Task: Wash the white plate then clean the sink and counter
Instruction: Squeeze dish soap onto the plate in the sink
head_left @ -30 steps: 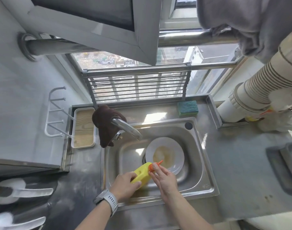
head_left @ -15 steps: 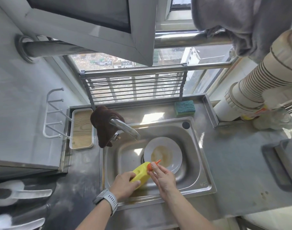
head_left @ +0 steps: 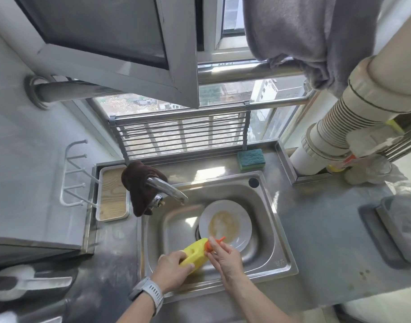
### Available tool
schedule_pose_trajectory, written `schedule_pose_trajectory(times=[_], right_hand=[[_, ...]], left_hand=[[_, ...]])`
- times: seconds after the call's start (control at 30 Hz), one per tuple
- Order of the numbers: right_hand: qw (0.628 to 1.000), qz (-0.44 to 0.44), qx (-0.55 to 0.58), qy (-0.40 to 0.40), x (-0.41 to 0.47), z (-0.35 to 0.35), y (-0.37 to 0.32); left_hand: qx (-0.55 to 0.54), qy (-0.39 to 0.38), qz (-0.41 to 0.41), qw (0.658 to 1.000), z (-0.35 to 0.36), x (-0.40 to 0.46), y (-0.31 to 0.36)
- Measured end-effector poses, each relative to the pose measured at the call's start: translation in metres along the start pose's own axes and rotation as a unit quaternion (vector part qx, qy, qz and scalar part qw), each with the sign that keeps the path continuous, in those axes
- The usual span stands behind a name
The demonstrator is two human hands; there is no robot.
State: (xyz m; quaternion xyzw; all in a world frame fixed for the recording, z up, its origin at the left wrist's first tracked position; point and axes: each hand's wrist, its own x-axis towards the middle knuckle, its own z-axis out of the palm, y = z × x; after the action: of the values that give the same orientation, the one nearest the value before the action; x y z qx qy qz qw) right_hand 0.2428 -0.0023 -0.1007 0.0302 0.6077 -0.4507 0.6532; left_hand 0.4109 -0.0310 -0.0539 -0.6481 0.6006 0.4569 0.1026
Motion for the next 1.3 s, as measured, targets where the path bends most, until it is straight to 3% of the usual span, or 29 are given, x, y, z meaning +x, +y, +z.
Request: schedule_pose_trajectory(times=[0.27, 0.43, 0.6, 0.77, 0.87, 0.93, 1.1, 1.2, 1.3], right_hand=[[0.976, -0.097, -0.196, -0.016, -0.070, 0.001, -0.019], [0.934, -0.183, -0.305, -0.017, -0.115, 0.010, -0.065], [0.902, -0.259, -0.343, 0.037, -0.154, -0.014, -0.143], [0.847, -0.268, -0.454, 0.070, -0.155, -0.069, -0.239], [0.780, -0.296, -0.542, 0.103, -0.145, -0.100, -0.288], [0.721, -0.315, -0.607, 0.116, -0.133, -0.121, -0.314], [0.570, -0.323, -0.749, 0.101, -0.091, -0.181, -0.361], [0.555, -0.340, -0.750, 0.119, -0.077, -0.210, -0.380], [0.575, -0.366, -0.715, 0.155, -0.073, -0.228, -0.396]], left_hand=[[-0.079, 0.093, 0.049, 0.991, -0.012, -0.044, 0.026], [-0.168, 0.085, 0.069, 0.980, -0.013, -0.074, 0.060], [-0.265, 0.090, 0.174, 0.944, -0.002, -0.093, 0.137], [-0.310, 0.009, 0.274, 0.910, 0.026, -0.089, 0.227], [-0.372, -0.078, 0.288, 0.879, 0.045, -0.086, 0.271], [-0.366, -0.109, 0.284, 0.879, 0.051, -0.084, 0.288], [-0.248, -0.137, 0.236, 0.929, 0.057, -0.071, 0.271], [-0.182, -0.124, 0.180, 0.959, 0.061, -0.056, 0.245], [-0.164, -0.106, 0.124, 0.973, 0.063, -0.045, 0.224]])
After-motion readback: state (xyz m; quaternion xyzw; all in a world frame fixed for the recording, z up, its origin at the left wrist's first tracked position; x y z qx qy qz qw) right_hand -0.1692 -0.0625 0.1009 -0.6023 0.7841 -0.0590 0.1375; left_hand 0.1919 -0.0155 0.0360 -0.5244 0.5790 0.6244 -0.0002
